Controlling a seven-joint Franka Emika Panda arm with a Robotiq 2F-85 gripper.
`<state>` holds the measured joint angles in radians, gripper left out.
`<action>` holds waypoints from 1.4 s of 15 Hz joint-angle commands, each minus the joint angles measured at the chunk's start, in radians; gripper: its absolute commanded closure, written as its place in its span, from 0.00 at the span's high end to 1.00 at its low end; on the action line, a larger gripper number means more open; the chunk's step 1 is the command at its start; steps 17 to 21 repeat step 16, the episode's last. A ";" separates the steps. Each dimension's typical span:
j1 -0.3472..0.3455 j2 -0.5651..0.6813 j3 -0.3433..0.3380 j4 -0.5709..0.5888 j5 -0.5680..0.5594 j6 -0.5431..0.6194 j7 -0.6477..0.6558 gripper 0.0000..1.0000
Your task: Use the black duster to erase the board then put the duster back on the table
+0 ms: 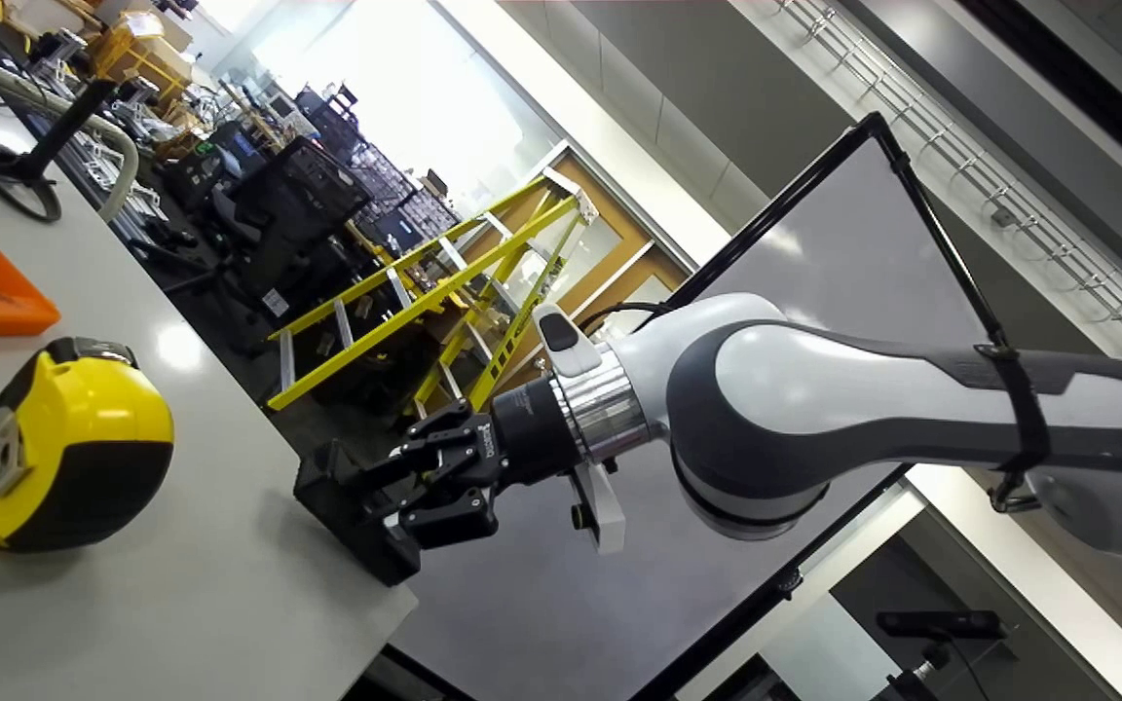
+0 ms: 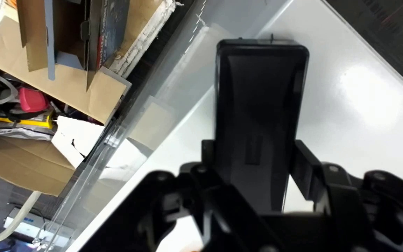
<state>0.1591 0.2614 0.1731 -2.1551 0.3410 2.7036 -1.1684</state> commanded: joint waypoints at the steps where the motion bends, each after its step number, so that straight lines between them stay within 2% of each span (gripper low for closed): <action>1: -0.037 0.017 0.047 0.038 -0.060 -0.008 0.032 0.87; 3: -0.052 0.005 0.074 0.037 -0.048 -0.001 0.020 1.00; 11: -0.123 -0.079 0.155 -0.003 0.071 0.030 -0.052 1.00; 13: -0.127 -0.098 0.154 -0.011 0.100 0.028 -0.082 1.00; 14: -0.103 -0.054 0.134 0.026 0.060 0.011 -0.035 1.00; 21: -0.104 -0.068 0.131 0.021 0.073 0.011 -0.051 1.00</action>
